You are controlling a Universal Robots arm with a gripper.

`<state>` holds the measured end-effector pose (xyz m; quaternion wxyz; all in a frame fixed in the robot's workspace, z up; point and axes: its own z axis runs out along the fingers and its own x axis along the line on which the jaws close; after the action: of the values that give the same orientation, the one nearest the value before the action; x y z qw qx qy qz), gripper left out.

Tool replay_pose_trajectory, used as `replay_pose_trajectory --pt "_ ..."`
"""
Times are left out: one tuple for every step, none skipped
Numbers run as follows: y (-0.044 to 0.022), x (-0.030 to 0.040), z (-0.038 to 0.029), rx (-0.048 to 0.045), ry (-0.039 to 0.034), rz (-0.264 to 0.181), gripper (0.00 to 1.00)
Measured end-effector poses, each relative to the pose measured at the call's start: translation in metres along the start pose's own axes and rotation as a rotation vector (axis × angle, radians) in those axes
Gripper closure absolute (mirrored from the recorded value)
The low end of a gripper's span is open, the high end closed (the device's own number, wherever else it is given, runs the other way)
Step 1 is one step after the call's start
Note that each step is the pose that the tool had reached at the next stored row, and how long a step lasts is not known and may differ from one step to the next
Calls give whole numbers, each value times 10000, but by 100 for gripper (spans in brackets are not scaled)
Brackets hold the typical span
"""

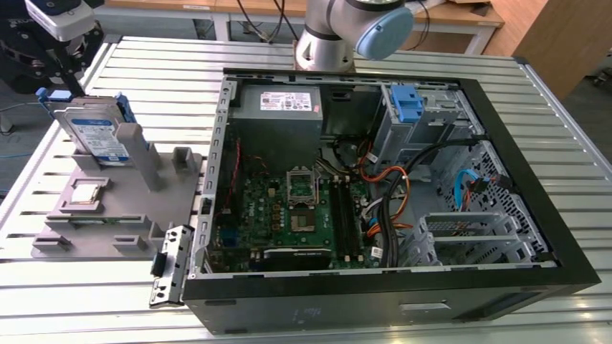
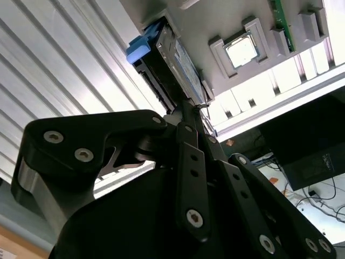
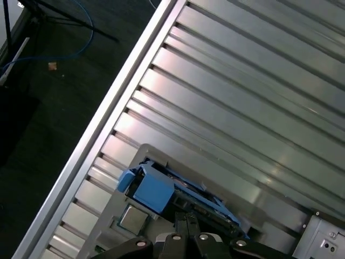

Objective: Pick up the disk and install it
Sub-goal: 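Pick up the disk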

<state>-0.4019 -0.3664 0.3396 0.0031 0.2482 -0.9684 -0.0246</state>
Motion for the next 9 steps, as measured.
replay_pose_trajectory --pt "0 0 0 -1 8 -167 89" --pt "0 0 0 -2 17 -338 89" --pt "0 0 0 -3 25 -507 89" --pt "0 0 0 -4 34 -686 89" --pt "0 0 0 -5 41 -842 89" --pt "0 0 1 -8 49 -995 89" --pt "0 0 1 -9 56 -1149 89" --pt "0 0 2 -12 63 -1302 89" --pt "0 0 3 -14 69 -1455 89"
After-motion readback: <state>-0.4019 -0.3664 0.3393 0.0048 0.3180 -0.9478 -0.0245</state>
